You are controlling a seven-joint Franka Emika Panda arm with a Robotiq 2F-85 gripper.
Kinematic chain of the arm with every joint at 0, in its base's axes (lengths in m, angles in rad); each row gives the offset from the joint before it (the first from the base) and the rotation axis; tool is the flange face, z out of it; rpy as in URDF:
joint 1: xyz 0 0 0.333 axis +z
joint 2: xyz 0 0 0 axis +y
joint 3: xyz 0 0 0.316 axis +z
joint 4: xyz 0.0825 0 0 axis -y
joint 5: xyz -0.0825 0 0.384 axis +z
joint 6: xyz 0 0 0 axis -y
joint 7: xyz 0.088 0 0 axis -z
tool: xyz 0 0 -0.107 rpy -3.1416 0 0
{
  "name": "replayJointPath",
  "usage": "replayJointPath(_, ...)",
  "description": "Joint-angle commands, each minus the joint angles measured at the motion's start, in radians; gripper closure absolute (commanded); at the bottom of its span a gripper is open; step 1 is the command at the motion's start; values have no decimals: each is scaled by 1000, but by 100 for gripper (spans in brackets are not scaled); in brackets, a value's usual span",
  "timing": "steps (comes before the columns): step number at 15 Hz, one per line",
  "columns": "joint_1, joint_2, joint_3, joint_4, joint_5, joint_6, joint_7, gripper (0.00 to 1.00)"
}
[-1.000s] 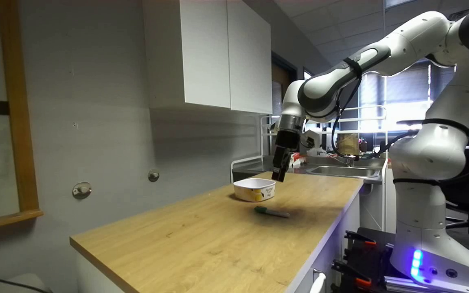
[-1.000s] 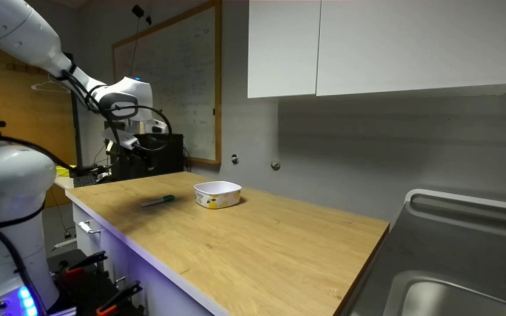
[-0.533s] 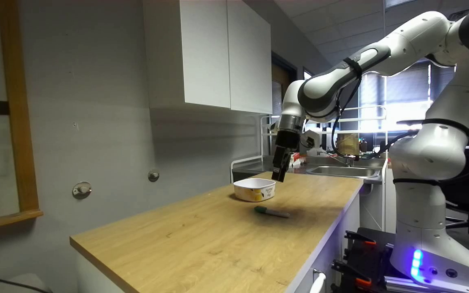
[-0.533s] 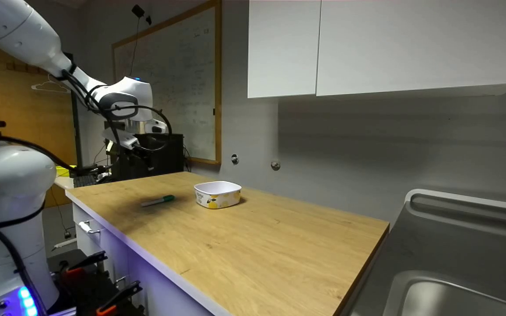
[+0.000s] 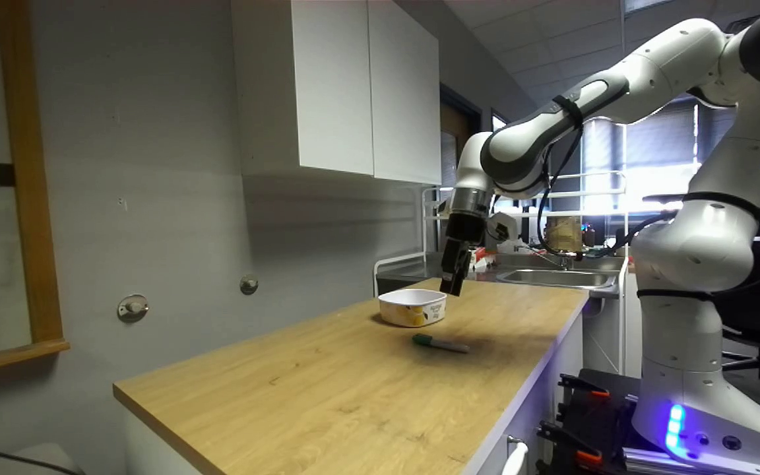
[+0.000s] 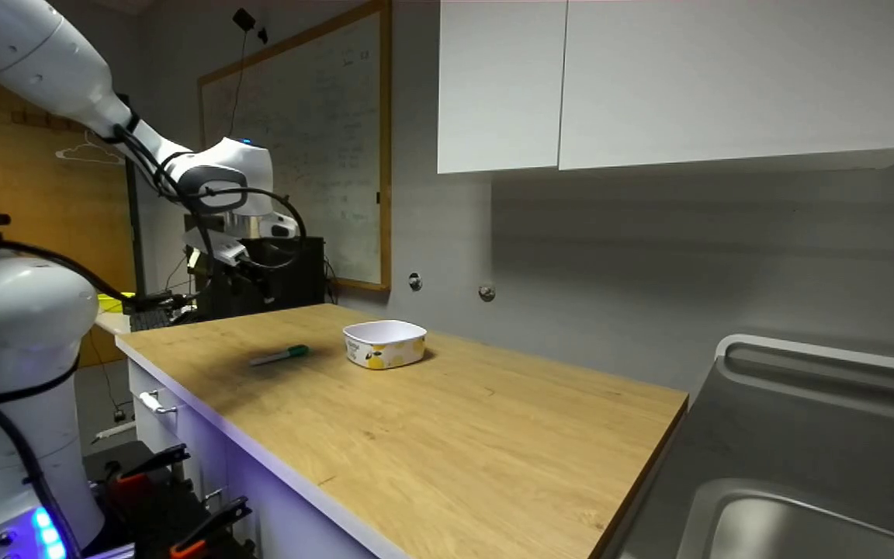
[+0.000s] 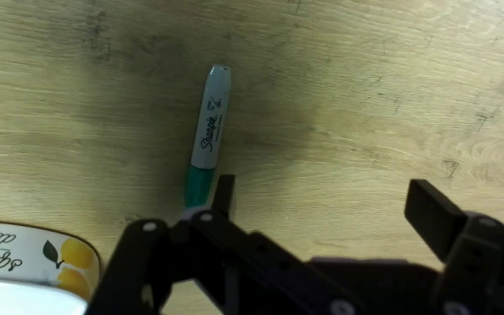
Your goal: Put the marker in the bowl
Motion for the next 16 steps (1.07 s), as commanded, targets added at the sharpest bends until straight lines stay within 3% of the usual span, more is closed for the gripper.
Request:
replayJointPath(1, -36, 67, -1, 15, -15, 14, -9, 0)
replayJointPath(9, -58, 192, 42, 13, -36, 40, 22, 0)
replayJointPath(16, -109, 298, 84, 29, -160, 59, 93, 0)
